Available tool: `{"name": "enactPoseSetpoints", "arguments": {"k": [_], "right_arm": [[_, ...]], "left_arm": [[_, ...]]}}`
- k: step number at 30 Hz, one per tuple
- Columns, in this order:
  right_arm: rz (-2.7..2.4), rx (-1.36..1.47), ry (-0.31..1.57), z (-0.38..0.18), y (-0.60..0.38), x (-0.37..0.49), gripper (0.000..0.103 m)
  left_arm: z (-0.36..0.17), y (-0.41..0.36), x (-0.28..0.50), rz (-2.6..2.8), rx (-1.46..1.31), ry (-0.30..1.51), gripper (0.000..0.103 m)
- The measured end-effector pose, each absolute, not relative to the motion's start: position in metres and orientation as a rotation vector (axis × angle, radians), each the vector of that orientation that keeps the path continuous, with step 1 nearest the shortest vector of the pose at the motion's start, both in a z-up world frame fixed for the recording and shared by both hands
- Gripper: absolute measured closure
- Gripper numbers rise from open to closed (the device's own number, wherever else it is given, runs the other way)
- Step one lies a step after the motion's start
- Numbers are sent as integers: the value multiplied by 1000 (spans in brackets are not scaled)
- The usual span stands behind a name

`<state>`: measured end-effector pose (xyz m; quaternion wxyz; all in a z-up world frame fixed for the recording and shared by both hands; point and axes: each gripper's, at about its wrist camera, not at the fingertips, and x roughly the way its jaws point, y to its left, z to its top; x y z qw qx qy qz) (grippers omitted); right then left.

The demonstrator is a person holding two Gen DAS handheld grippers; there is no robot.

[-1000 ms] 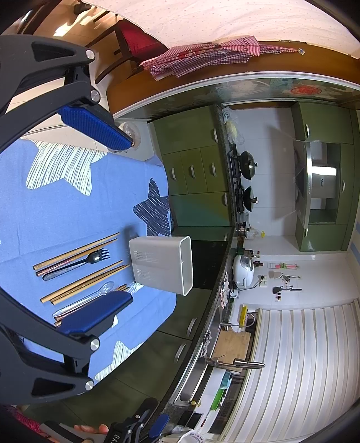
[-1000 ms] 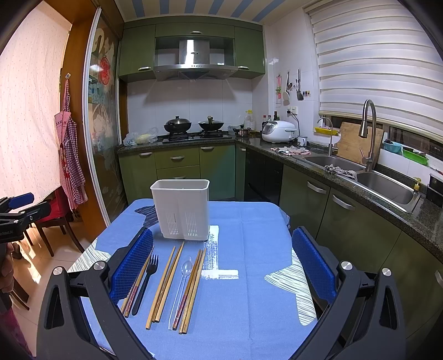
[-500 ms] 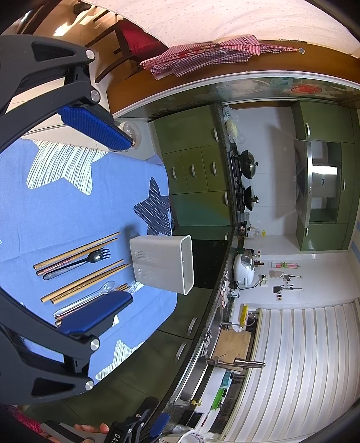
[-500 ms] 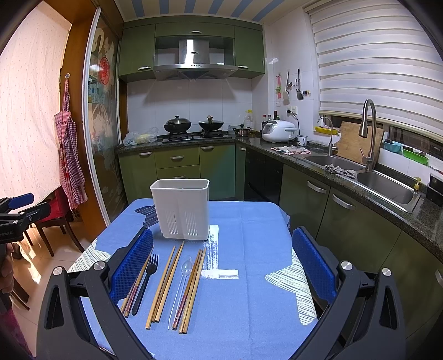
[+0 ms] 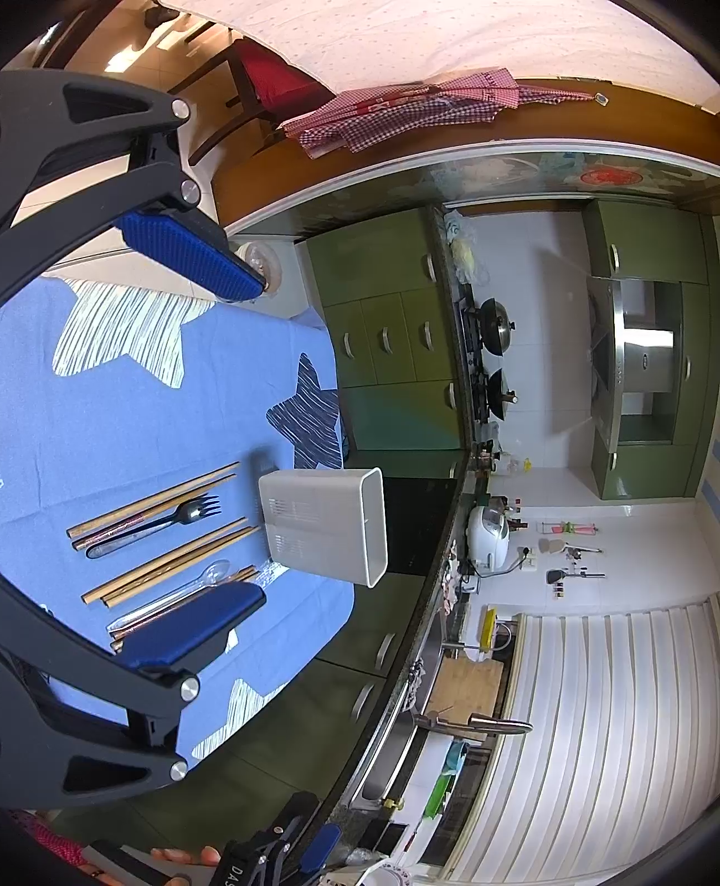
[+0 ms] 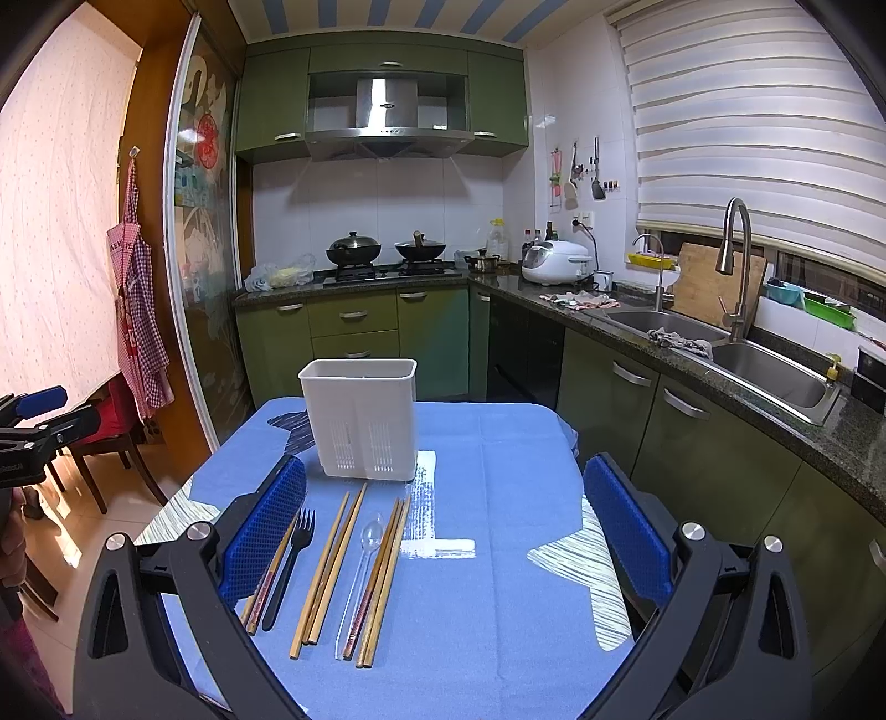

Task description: Organize utensils

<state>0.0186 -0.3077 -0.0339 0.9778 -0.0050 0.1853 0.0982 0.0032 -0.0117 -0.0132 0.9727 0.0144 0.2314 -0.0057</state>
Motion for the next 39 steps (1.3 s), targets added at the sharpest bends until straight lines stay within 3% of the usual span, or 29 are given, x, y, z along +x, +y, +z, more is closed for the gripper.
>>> {"name": "enactPoseSetpoints", "arguments": {"k": [39], "right_arm": [[200,-14,396,-41,-309,29,4]], "left_arm": [[-24,-18,10,-13,33,484,6]]}}
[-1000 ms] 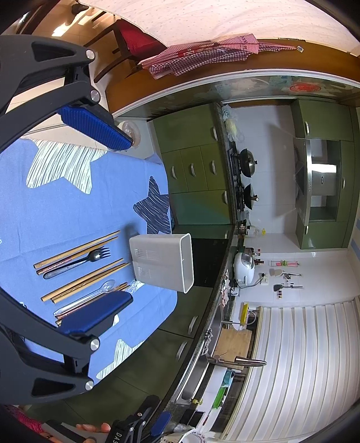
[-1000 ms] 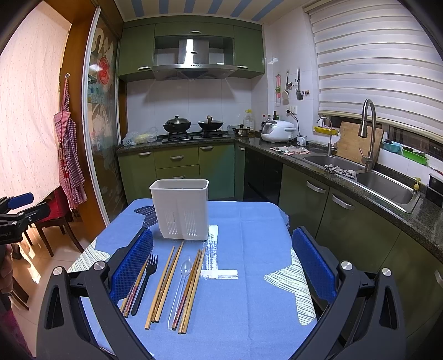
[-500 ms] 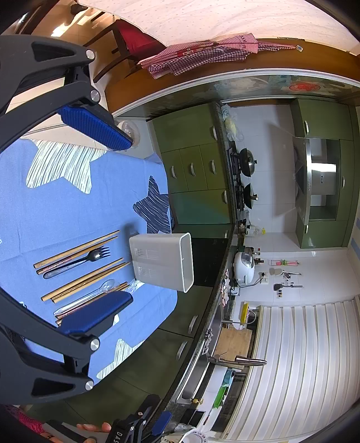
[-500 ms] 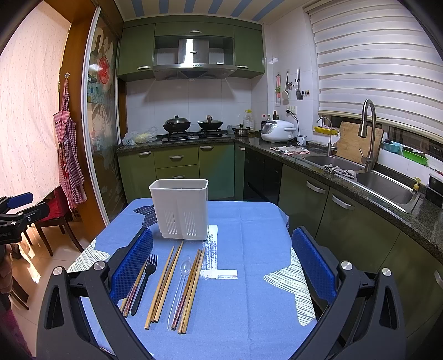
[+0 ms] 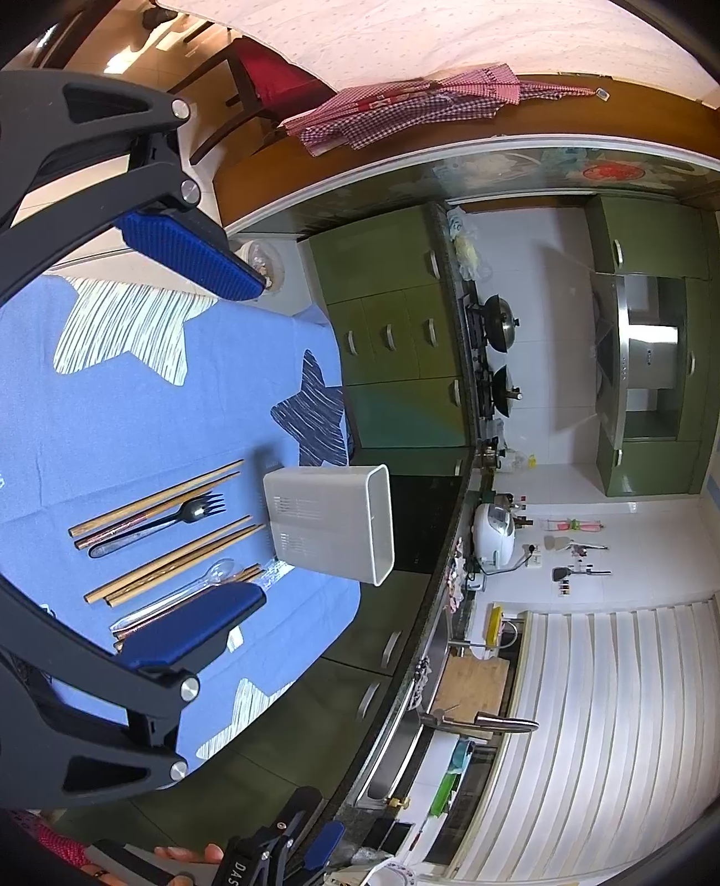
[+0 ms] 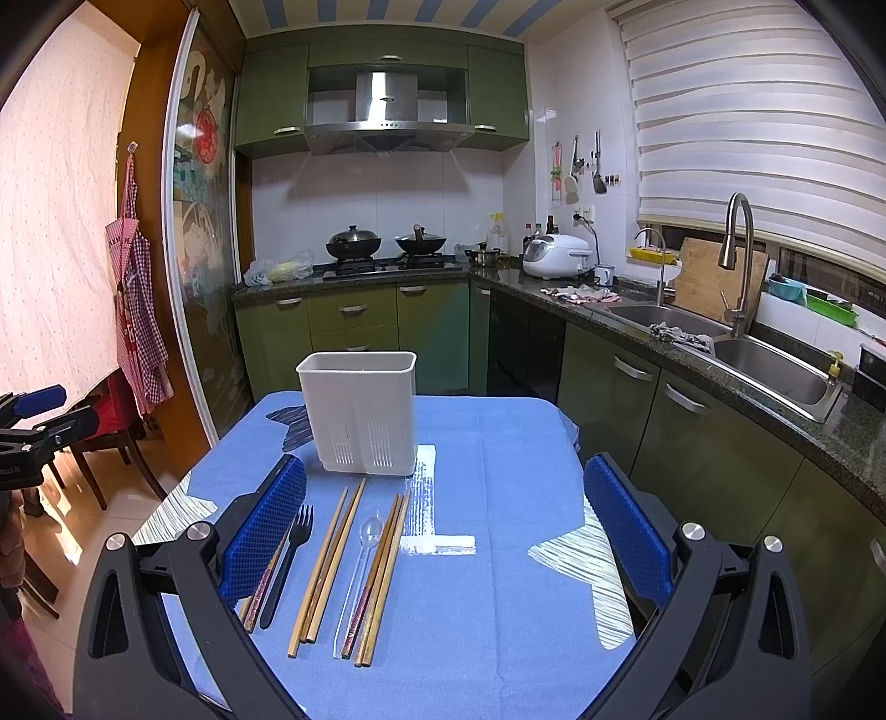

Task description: Organize utensils

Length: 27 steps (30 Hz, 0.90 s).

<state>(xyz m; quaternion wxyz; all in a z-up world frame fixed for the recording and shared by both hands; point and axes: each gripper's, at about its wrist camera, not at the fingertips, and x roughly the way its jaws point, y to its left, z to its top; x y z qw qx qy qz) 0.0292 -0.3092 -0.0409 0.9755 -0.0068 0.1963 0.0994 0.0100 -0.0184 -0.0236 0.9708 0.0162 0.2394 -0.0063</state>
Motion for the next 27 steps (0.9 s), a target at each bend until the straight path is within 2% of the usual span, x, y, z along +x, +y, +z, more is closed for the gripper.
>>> {"name": "enactPoseSetpoints", "arguments": {"k": [7,16,19,21,26,27], "right_arm": [[192,-21,494,-55,-310,73,4],[230,-9,732,-101,-305,157,4],[255,-4,800,-113,-300,178,4],[265,-12,831,-118,-296,189,4],[266,-51,840,-123,-287,205,6],[268,-53,842,-123,-286,205,6]], "left_arm": [[-49,-22,56,2,37,615,6],[-123,-32,145,-11,-3,951,7],[-140,-40,162,-20,-9,1029,21],[-149,-46,169,-44,-25,1082,26],[-164,-66,176,-87,-21,1173,47],[-166,-69,176,-95,-20,1186,49]]}}
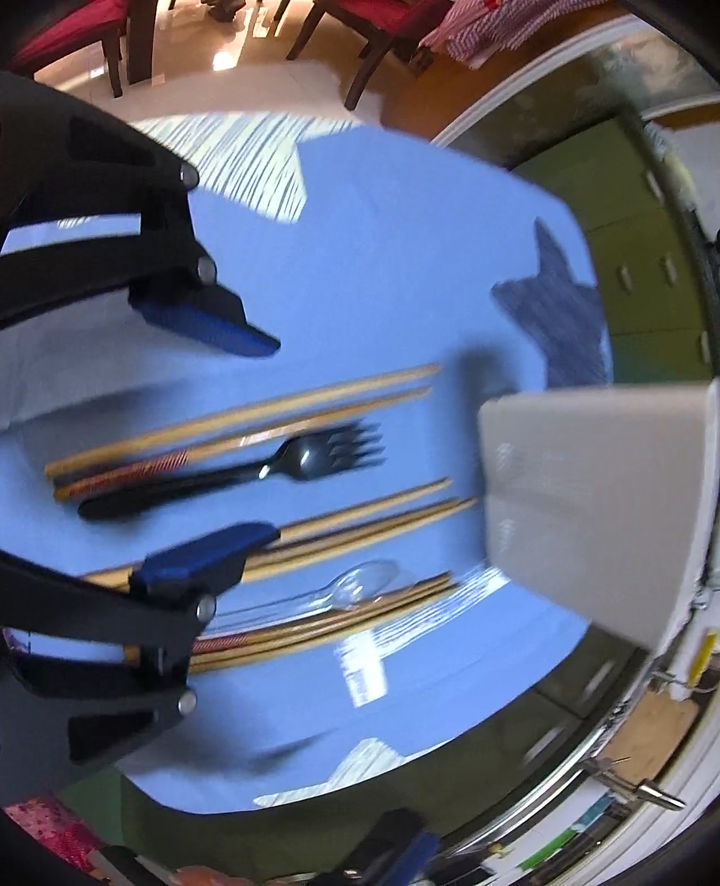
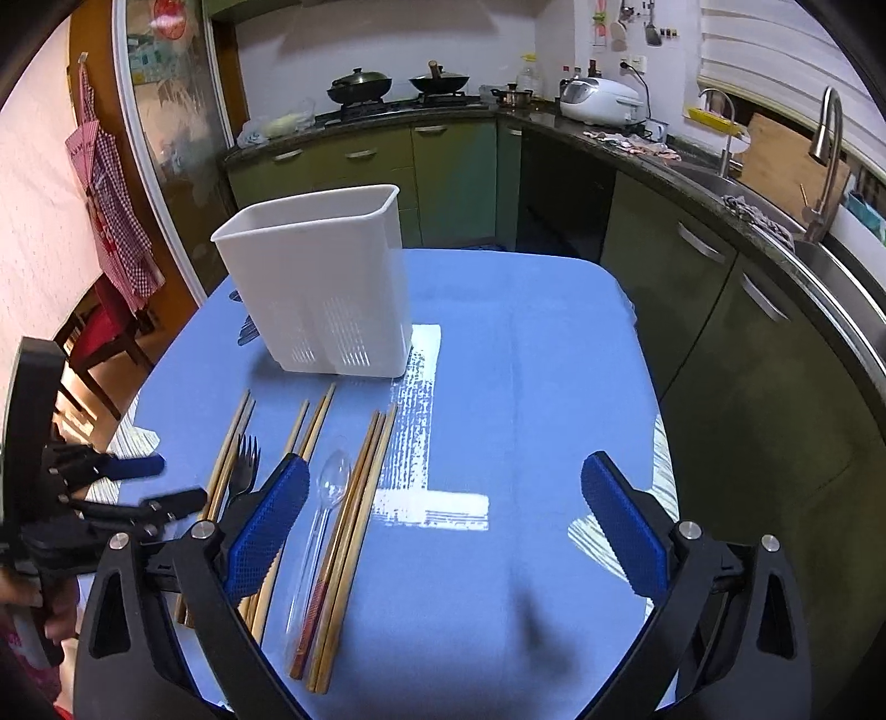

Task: Organize utensils
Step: 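Lower the left tool onto the black fork and close on it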

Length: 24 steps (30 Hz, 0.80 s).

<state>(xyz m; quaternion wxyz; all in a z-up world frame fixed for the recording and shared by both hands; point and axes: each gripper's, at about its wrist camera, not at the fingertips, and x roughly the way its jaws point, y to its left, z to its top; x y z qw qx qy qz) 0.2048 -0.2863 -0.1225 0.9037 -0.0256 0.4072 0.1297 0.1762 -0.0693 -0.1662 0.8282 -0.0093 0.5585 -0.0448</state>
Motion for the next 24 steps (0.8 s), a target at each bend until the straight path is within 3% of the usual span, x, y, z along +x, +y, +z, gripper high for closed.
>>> {"name": "enactPoseSetpoints", "arguments": {"k": [4,9,14,24], "right_arm": [[290,-48,846,-124,-284,209,13],[310,-40,850,-126,-284,210,14],[320,-34,844,-125,-286,210,14],[351,-57,832,-121,-280,208,14]], "left_arm": [[-174,-82,181,-110,-15,1222,68],[-183,-92,189,-102,-9,1259,72],[-193,-96,194,-83,-9,1302,83],[-206,-94,196,-28,-9,1341,84]]}}
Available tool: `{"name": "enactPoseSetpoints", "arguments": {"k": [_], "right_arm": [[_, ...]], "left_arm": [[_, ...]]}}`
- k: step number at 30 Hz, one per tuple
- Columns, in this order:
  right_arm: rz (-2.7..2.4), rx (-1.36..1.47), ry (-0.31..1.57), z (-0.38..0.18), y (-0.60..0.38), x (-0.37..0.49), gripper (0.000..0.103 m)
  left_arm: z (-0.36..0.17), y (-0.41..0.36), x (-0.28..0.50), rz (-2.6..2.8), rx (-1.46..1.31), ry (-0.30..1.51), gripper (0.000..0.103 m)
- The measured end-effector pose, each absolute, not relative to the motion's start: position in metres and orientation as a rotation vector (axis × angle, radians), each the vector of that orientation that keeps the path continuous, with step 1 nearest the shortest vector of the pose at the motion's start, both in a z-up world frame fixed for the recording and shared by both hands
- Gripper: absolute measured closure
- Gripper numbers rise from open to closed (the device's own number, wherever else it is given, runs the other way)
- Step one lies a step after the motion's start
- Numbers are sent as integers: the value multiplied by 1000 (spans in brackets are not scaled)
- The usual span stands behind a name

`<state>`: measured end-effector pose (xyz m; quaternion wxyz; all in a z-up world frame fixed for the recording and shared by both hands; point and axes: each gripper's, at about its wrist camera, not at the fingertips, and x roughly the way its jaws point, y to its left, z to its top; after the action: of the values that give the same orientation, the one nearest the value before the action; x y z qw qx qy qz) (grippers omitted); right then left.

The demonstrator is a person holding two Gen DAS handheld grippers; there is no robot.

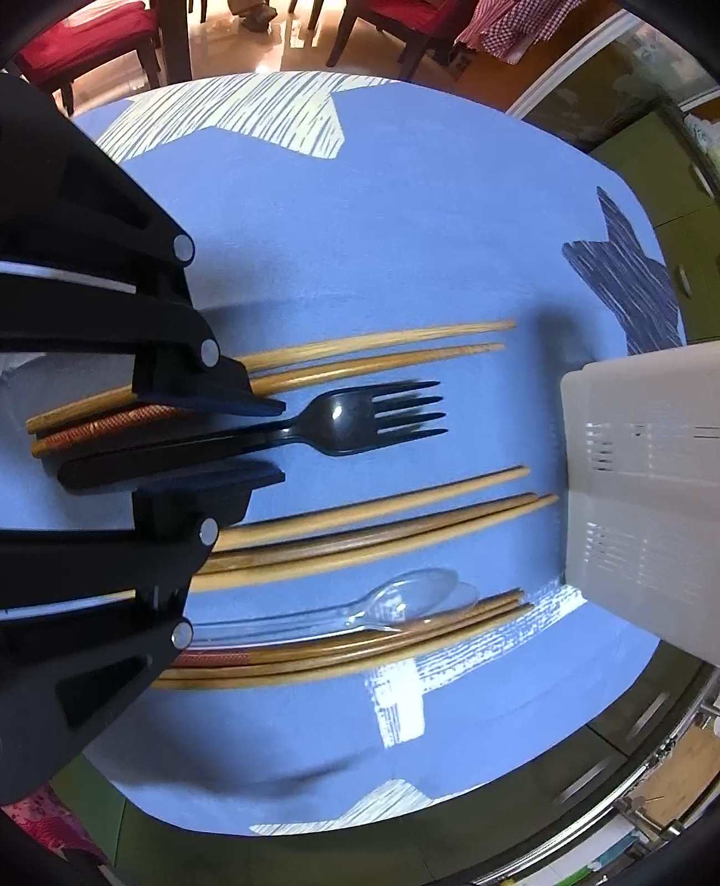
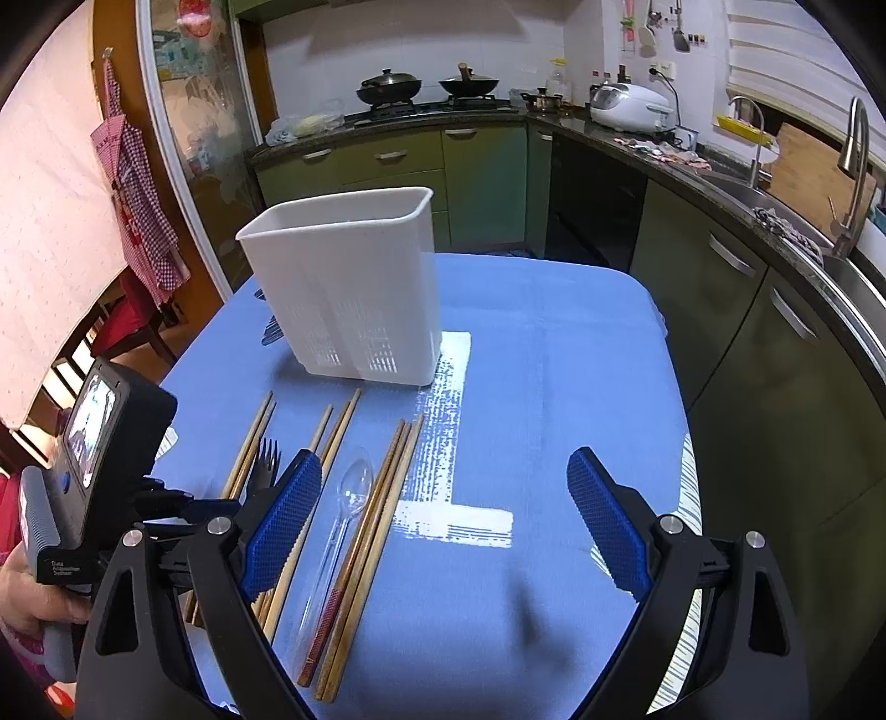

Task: Organize utensils
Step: 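Lower the left tool onto the black fork and close on it, then lift the fork with the left tool while the right tool grasps the clear spoon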

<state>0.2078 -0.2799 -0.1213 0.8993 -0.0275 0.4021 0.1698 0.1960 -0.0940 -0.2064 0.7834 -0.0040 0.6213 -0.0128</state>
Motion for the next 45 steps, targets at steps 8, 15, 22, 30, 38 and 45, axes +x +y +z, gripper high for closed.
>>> {"name": "enactPoseSetpoints", "arguments": {"k": [8,15,22,30,38,45], "right_arm": [[327,-82,837,-120,-279,210,14],[354,-111,904,-128,-266,219,18],[456,-113,1044,-154,-234,235,52],[461,-186,1141,-187,-199,233,78],[435,-179,1207,-210,-186,232,88],[402,-181,1241,-219,-180,234,88]], "left_arm": [[-206,-101,196,-47,-6,1308,94],[-182,-90,197,-54,-62,1192,94],[-152,-83,183,-69,-74,1086,94],[-145,-79,171,-87,-70,1054,94],[-147,-72,172,-104,-71,1046,94],[-148,-71,172,-120,-68,1041,94]]}}
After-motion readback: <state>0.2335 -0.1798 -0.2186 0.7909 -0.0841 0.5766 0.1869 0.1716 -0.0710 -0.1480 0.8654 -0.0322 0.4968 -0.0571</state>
